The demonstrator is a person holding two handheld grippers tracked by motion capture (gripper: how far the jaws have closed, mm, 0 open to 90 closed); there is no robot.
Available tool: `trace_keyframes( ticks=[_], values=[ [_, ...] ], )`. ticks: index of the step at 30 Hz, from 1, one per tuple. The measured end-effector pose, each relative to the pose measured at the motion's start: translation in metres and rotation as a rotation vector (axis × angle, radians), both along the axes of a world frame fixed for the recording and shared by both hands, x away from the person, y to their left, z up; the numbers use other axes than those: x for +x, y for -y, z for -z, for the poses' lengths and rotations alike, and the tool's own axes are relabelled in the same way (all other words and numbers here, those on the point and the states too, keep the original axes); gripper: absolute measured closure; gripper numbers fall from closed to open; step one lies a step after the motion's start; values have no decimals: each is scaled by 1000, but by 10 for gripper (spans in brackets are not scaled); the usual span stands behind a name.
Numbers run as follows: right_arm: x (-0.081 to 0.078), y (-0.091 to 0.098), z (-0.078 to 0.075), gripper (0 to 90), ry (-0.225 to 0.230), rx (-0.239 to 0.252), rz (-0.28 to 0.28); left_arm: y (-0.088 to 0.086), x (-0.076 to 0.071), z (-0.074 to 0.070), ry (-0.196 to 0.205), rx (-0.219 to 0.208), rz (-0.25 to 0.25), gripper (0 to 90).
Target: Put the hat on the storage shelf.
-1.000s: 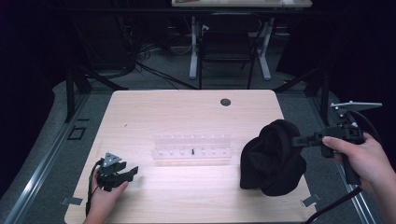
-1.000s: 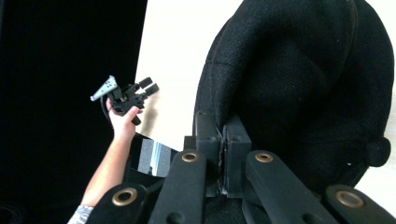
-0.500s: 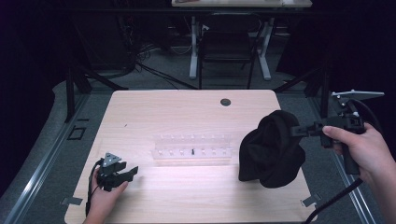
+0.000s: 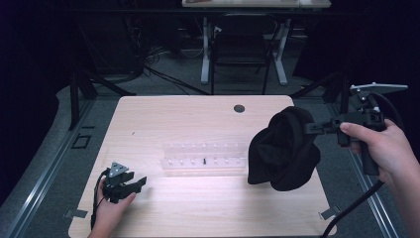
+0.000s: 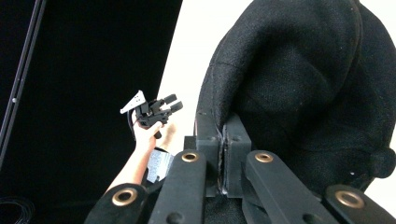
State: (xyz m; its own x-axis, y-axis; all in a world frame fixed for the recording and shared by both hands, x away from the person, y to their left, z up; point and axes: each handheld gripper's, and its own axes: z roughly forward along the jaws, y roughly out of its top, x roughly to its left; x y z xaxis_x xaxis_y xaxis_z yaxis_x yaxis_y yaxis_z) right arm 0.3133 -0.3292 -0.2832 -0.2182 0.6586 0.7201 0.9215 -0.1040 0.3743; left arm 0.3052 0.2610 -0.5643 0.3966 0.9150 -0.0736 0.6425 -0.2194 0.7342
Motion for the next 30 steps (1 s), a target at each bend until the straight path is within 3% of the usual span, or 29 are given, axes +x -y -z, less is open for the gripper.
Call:
trace_keyframes(
  ticks=[30],
  values=[
    [35, -42, -25, 883, 25, -30, -46, -1, 0, -2, -10, 2, 10, 441]
  ],
)
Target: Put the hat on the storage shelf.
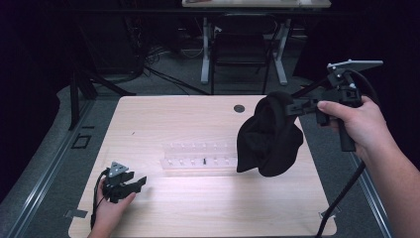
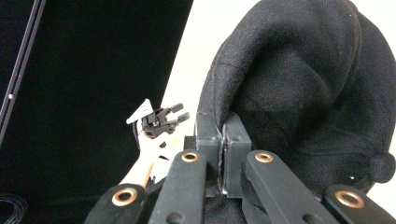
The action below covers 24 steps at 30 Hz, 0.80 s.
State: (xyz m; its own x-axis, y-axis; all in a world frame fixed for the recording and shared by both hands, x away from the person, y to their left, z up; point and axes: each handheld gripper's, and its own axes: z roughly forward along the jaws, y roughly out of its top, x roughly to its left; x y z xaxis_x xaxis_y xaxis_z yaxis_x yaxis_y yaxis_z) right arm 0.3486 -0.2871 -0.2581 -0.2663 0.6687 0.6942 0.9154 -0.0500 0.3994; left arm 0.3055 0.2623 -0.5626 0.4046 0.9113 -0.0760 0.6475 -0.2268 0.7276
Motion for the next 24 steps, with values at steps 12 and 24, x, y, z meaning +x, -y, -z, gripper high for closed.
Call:
trace_keyframes(
  ticks=[12, 24],
  values=[
    [20, -25, -1, 883, 3, 6, -27, 0, 0, 0, 1, -3, -1, 442],
    [38, -47, 4, 883, -3, 1, -44, 0, 1, 0, 3, -8, -1, 442]
  ],
)
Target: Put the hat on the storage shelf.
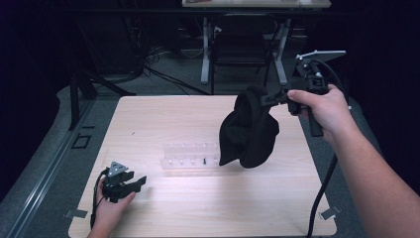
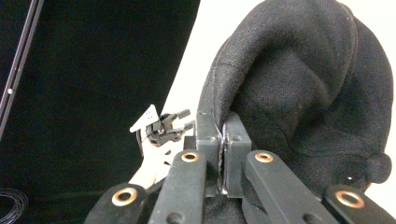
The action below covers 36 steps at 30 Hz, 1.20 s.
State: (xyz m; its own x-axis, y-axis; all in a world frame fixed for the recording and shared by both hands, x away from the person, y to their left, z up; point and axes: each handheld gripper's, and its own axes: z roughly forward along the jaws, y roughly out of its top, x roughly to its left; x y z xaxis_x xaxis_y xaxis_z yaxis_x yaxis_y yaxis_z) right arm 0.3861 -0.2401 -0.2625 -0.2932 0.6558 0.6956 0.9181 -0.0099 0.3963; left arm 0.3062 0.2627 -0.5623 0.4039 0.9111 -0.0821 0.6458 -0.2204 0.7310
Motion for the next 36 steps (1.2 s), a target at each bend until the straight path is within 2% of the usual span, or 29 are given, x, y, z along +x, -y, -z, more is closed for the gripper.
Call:
trace_keyframes(
  ticks=[14, 18, 31, 36],
  values=[
    [17, -19, 11, 883, -14, 1, -18, 1, 1, 0, 8, -3, -1, 444],
    [21, -25, 14, 883, -15, 0, -22, 0, 1, 0, 0, -1, 4, 444],
    [29, -42, 20, 883, -19, 0, -39, 1, 1, 0, 12, -7, 1, 444],
    [34, -49, 24, 883, -28, 6, -26, 1, 1, 0, 13, -7, 4, 444]
  ],
)
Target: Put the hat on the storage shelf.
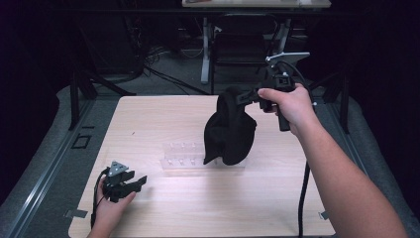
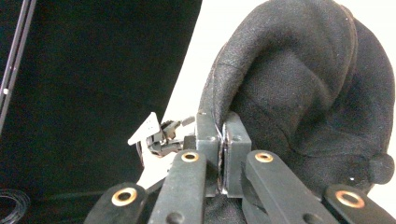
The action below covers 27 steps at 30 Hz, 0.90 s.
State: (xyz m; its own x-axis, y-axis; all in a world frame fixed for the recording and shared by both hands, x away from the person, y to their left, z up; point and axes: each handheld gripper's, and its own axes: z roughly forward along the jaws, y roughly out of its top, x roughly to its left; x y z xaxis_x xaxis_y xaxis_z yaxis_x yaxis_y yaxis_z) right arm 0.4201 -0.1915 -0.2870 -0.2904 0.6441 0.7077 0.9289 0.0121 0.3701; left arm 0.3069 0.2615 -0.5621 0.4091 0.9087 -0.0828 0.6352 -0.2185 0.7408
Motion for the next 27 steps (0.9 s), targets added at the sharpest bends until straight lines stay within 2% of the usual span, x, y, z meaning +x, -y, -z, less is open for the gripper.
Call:
trace_keyframes(
  ticks=[7, 13, 20, 21, 27],
  values=[
    [6, -4, 6, 882, -5, 4, 7, 0, 0, 0, 1, -1, -1, 445],
    [8, -8, 8, 882, -8, -12, 1, 0, 0, -2, -4, 5, 9, 444],
    [8, -16, 9, 881, -3, 4, -10, 7, -2, -11, 25, -15, 32, 454],
    [8, -17, 9, 881, -3, 10, -5, 9, -2, -12, 46, -20, 28, 457],
    [9, -28, 11, 880, 1, 27, -23, 26, -5, -31, 74, -33, 94, 482]
  ],
)
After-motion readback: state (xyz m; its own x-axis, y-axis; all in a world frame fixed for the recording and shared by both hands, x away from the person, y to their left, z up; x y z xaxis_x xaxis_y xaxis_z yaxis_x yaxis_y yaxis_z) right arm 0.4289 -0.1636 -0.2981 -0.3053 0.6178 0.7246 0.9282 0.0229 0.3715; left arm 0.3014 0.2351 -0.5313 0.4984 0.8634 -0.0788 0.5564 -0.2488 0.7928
